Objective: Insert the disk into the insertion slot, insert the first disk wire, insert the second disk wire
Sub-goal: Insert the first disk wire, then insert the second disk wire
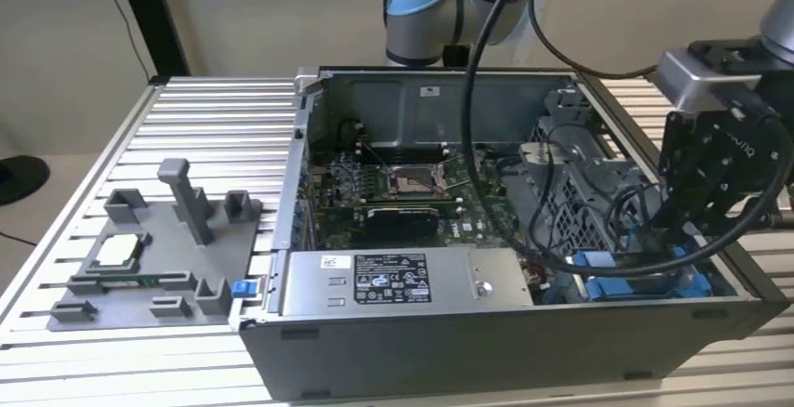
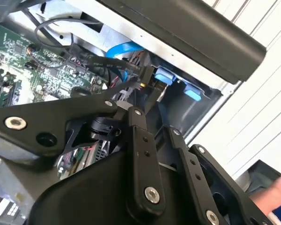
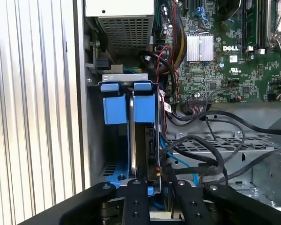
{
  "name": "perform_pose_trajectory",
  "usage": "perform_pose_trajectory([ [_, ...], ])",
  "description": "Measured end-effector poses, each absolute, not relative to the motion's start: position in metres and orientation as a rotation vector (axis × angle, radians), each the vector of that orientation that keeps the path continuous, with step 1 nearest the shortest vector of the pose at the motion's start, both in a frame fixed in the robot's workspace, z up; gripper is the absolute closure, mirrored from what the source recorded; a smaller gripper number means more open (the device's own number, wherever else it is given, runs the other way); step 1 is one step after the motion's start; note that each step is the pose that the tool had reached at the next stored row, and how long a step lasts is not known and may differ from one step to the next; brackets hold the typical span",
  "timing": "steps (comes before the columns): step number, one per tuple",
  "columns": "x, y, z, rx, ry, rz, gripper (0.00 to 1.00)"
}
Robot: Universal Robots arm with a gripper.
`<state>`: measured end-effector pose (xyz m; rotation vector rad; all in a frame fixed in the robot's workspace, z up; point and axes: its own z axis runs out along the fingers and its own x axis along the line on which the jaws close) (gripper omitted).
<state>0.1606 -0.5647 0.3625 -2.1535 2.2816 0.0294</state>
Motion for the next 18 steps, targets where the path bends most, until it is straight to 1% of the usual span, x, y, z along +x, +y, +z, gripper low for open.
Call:
perform_pose_trajectory([
  [5, 0.161, -0.565, 0.377, -2.154, 2.282, 0.029, 1.00],
  [18, 0.161, -0.565, 0.381, -2.154, 2.282, 0.029, 1.00],
])
